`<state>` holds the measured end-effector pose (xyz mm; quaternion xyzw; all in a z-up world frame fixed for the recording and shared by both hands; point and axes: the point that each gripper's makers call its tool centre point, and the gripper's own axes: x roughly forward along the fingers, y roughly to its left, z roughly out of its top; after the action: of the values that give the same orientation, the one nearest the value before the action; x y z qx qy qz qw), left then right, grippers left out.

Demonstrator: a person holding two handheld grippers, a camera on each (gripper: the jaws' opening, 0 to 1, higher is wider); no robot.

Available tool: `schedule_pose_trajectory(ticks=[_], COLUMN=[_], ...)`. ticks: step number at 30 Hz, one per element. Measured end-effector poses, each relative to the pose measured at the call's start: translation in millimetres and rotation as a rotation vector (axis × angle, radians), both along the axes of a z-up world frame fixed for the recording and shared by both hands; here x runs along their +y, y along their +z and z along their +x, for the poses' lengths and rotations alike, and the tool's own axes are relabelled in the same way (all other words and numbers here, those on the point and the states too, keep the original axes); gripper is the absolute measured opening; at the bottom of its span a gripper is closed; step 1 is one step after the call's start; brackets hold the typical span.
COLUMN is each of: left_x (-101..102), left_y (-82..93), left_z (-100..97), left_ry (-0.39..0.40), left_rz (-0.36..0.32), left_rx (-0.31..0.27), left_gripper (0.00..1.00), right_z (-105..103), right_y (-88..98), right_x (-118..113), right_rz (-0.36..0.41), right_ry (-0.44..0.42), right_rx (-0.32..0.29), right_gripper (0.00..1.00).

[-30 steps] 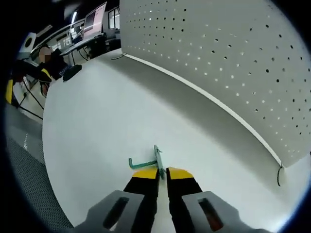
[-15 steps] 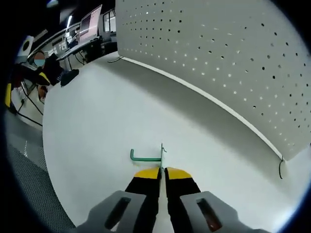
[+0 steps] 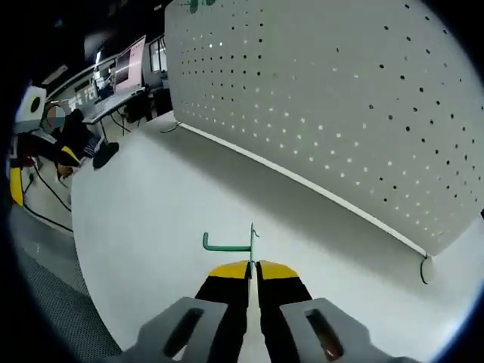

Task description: Insert the hook assembly into the mounting plate slot until the hook locks in place.

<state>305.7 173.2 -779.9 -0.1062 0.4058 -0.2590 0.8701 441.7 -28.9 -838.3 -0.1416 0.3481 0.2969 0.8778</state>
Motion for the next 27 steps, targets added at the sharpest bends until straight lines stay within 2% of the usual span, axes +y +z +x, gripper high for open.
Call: schedule_pose_trajectory(ticks=[3, 7, 13, 16, 20, 23, 27], left_x=[-1, -6, -11, -10, -12, -17, -23], left_y=[6.7, 14.0, 29.6, 35.8, 44.6, 53.0, 62.7], left_z=[5.6, 9.3, 18.8, 24.6, 29.5, 33.4, 37.6], left_ry=[0.02, 0.003, 0.022, 0.028, 0.02, 0.015, 0.022], left_rz=[0.002, 0.0, -0.033, -0.02, -0.021, -0.044, -0.08], left_rx=[-0.025, -0.049, -0.098, -0.128, -0.15, -0.165, -0.181], left_gripper=[0.96, 0.96, 0.96, 0.95, 0.95, 0.94, 0.93], right_z=[4, 6, 6, 5, 3, -2, -7], right_y=[12.6, 30.7, 54.6, 72.1, 90.8, 106.6, 118.9], right_x=[3, 10, 19, 27, 34, 43, 49], right_rz=[0.03, 0.075, 0.127, 0.223, 0.239, 0.279, 0.313], right_ry=[-0.019, -0.034, -0.042, -0.068, -0.056, -0.052, -0.05], right_rx=[-0.02, -0.05, -0.086, -0.09, -0.13, -0.15, -0.168], right_gripper=[0.0, 0.0, 0.0, 0.0, 0.0, 0.0, 0.0])
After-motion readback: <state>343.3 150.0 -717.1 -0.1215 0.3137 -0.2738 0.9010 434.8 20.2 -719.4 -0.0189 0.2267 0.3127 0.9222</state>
